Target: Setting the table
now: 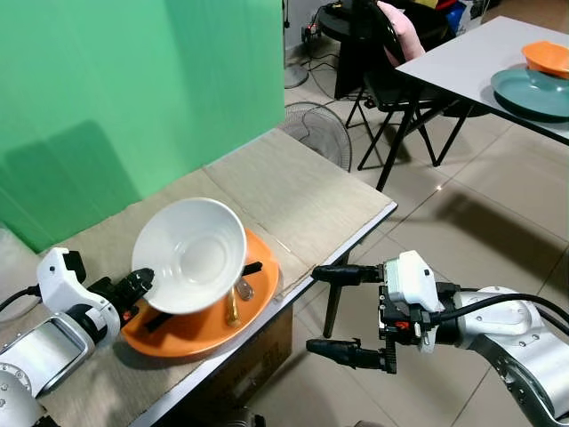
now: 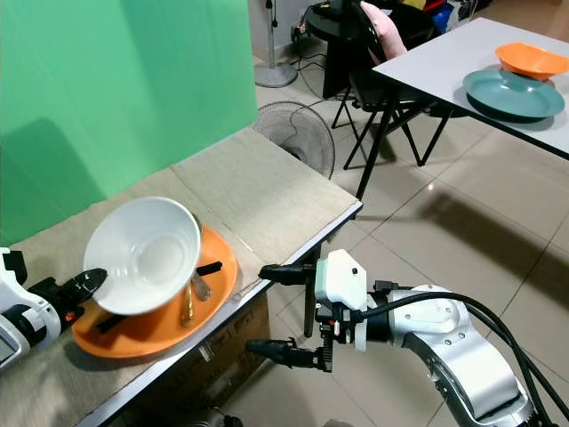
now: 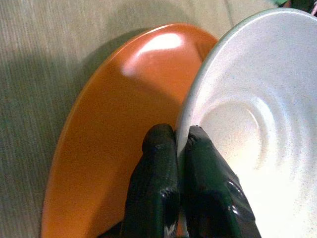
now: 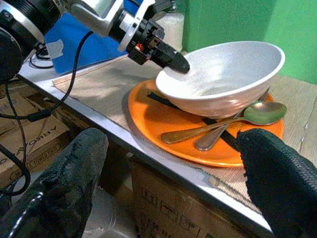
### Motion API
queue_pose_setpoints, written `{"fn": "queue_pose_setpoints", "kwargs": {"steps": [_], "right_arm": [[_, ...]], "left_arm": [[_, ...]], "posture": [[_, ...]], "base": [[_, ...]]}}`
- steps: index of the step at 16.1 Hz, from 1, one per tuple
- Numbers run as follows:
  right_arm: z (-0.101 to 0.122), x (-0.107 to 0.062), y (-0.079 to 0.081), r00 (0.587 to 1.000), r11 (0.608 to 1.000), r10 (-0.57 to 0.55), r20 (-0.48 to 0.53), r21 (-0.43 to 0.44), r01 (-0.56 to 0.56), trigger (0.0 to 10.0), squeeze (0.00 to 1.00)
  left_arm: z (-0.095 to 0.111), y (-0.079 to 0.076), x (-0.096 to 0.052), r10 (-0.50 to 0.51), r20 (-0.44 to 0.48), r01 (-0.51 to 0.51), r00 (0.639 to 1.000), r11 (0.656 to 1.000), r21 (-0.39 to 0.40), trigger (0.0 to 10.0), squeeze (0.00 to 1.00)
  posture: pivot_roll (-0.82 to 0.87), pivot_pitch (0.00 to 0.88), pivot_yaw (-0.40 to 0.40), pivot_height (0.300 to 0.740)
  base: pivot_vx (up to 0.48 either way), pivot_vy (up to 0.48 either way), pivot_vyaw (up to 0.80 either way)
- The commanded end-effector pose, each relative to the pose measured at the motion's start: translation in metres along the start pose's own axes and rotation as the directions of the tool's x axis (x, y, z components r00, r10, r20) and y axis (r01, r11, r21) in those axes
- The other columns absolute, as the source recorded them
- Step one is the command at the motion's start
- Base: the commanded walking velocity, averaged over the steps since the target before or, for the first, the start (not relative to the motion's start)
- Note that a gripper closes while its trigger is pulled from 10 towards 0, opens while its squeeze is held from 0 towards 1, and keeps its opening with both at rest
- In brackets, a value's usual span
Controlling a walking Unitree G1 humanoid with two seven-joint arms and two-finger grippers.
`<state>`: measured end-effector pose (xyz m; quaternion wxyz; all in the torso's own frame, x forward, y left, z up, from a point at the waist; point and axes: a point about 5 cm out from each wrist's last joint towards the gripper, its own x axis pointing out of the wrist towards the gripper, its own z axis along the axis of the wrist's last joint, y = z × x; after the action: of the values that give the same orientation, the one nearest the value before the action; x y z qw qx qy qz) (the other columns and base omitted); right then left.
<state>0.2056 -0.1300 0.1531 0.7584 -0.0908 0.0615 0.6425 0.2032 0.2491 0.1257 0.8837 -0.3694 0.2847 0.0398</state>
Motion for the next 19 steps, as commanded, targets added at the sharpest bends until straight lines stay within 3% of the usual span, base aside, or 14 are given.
{"fn": "queue_pose_setpoints", "kwargs": {"steps": [1,8,10,11,12,14,15,17,18,19], "right_arm": [[0.001,0.001,0.000,1.000,1.000,0.008,0.004,-0.019,-0.008,10.0,0.00],[-0.002,0.003,0.000,1.000,1.000,0.010,0.006,-0.024,-0.010,10.0,0.00],[-0.001,0.002,-0.004,1.000,0.999,-0.023,0.014,-0.037,0.023,10.0,0.00],[0.005,-0.002,-0.015,0.987,0.990,-0.142,0.071,-0.011,0.143,10.0,0.00],[0.007,-0.005,-0.021,0.973,0.977,-0.211,0.096,0.005,0.212,10.0,0.00],[0.010,-0.010,-0.034,0.921,0.930,-0.366,0.132,0.057,0.362,10.0,0.00],[0.012,-0.013,-0.041,0.868,0.882,-0.471,0.154,0.099,0.461,10.0,0.00],[0.010,-0.014,-0.045,0.801,0.809,-0.586,0.122,0.154,0.567,10.0,0.00],[0.008,-0.013,-0.046,0.739,0.743,-0.665,0.102,0.180,0.644,10.0,0.00],[0.008,-0.013,-0.046,0.739,0.743,-0.665,0.102,0.180,0.644,10.0,0.00]], "left_arm": [[0.006,0.000,-0.002,0.016,0.019,-0.016,1.000,1.000,0.010,0.0,0.00],[0.014,0.001,-0.009,0.006,0.059,-0.006,0.998,1.000,-0.011,0.0,0.00],[0.021,0.001,-0.015,0.002,0.115,0.001,0.993,1.000,-0.026,0.0,0.00],[0.031,-0.011,-0.023,-0.072,0.219,0.073,0.973,0.997,0.005,0.0,0.00],[0.035,-0.018,-0.026,-0.119,0.260,0.119,0.958,0.993,0.018,0.0,0.00],[0.036,-0.037,-0.030,-0.226,0.309,0.216,0.924,0.974,0.069,0.0,0.00],[0.034,-0.052,-0.031,-0.288,0.321,0.262,0.902,0.957,0.123,0.0,0.00],[0.032,-0.071,-0.028,-0.309,0.326,0.236,0.894,0.941,0.243,0.0,0.00],[0.031,-0.086,-0.023,-0.312,0.352,0.205,0.882,0.929,0.309,0.0,0.00],[0.031,-0.086,-0.023,-0.312,0.352,0.205,0.882,0.929,0.309,0.0,0.00]], "posture": [[-0.01,0.050,0.106,0.740],[0.00,0.051,0.106,0.740],[0.00,0.048,0.103,0.740],[0.01,0.044,0.094,0.740],[0.01,0.043,0.090,0.740],[0.01,0.044,0.085,0.740],[0.01,0.044,0.082,0.740],[0.01,0.045,0.078,0.740],[0.00,0.047,0.077,0.740],[0.00,0.047,0.077,0.740]], "base": [[0.000,0.000,0.00],[0.000,0.000,0.00],[0.000,0.000,0.00],[0.000,0.000,0.00],[0.000,0.000,0.00],[0.000,0.000,0.00],[0.000,0.000,0.00],[0.000,0.000,0.00],[0.000,0.000,0.00],[0.000,0.000,0.00]]}}
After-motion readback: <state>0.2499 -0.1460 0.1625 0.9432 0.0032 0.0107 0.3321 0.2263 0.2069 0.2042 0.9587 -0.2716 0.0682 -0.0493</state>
